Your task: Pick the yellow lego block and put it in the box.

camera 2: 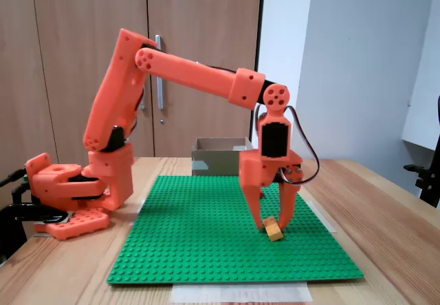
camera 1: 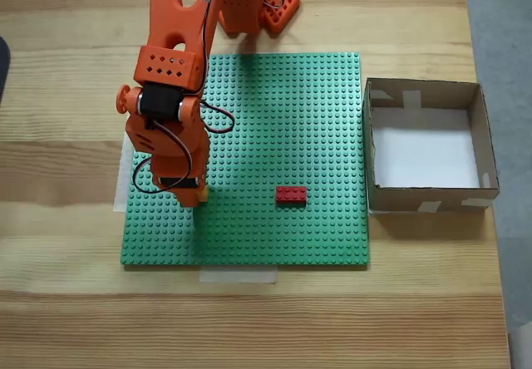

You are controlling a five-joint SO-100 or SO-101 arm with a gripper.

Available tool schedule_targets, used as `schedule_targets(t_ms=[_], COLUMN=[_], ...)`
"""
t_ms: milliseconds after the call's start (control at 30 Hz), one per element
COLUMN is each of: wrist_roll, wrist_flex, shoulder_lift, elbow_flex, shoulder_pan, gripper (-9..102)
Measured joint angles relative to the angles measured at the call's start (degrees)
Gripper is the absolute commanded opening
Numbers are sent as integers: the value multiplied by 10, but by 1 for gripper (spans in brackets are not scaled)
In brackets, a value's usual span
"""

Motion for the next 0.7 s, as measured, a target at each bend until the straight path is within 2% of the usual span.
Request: schedule_targets(t_ms=[700], wrist_roll=[-1], wrist_flex=[20], shoulder_lift=[0], elbow_flex=[-10], shoulder_pan=[0], gripper=[3])
